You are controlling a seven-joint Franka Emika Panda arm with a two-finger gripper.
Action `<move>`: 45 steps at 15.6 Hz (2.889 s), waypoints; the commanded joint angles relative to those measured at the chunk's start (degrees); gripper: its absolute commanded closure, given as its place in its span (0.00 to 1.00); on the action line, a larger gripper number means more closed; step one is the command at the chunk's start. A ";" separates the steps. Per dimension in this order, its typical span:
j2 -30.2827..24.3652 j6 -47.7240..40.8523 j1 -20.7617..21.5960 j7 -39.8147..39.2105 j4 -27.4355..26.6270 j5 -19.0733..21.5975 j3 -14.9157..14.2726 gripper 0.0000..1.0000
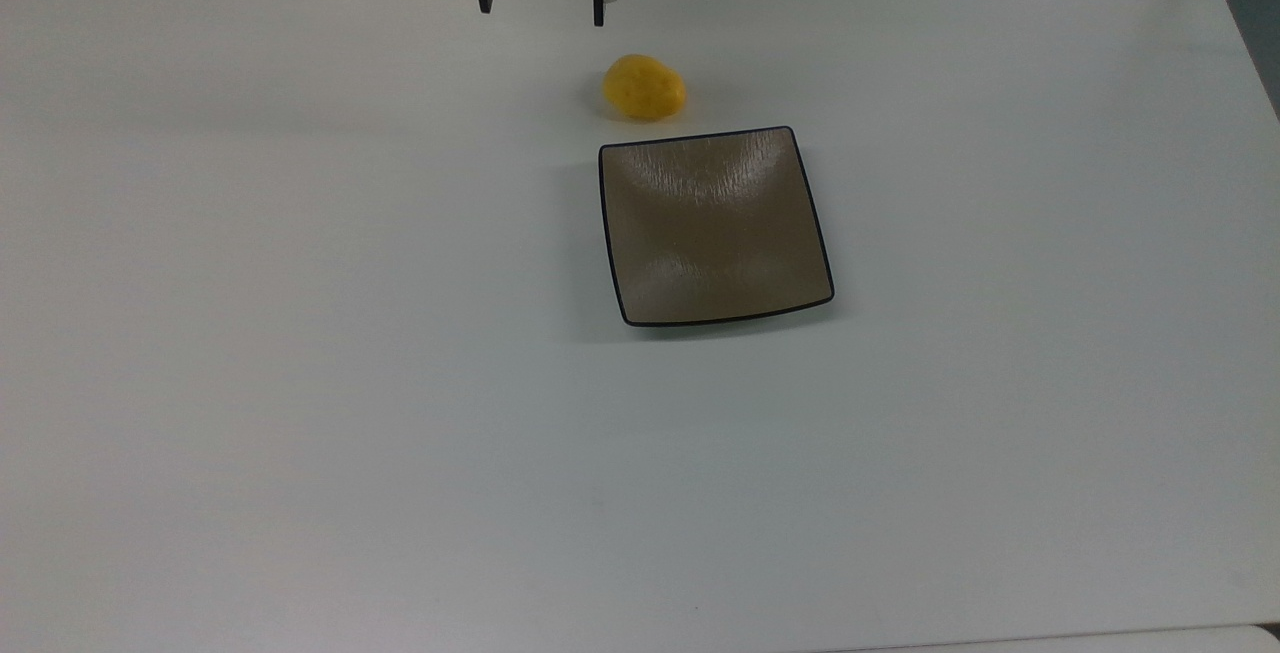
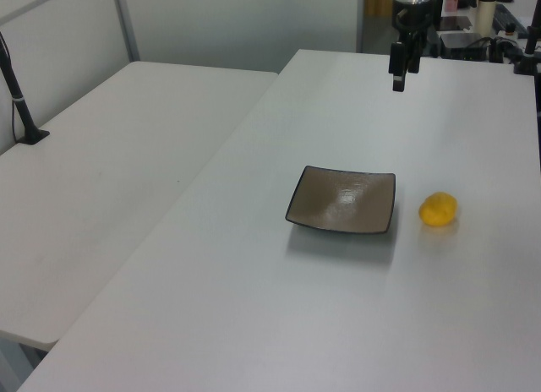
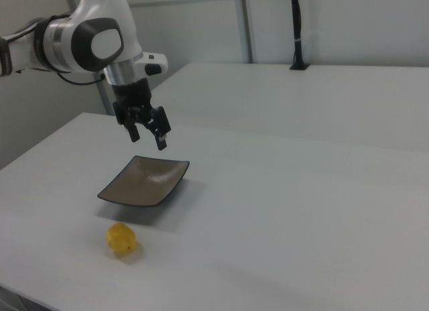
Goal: Put potatoes on a ceramic plate
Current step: 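Move the open gripper toward the yellow potato beside the plate, then lower the gripper over the yellow potato and close on it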
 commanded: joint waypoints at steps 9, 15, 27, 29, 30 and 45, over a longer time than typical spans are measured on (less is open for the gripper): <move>-1.03 2.00 1.08 -4.65 -2.38 0.95 -0.10 0.00; -1.21 2.17 0.99 -7.18 -3.43 0.52 -0.10 0.00; -3.23 6.74 2.40 -49.69 -12.83 1.22 1.04 0.00; -4.28 6.66 2.84 -53.68 -14.94 1.31 1.31 0.00; -4.46 6.65 2.93 -53.95 -16.17 1.39 1.39 0.00; -1.13 18.43 4.77 -54.31 -27.52 4.47 4.82 0.00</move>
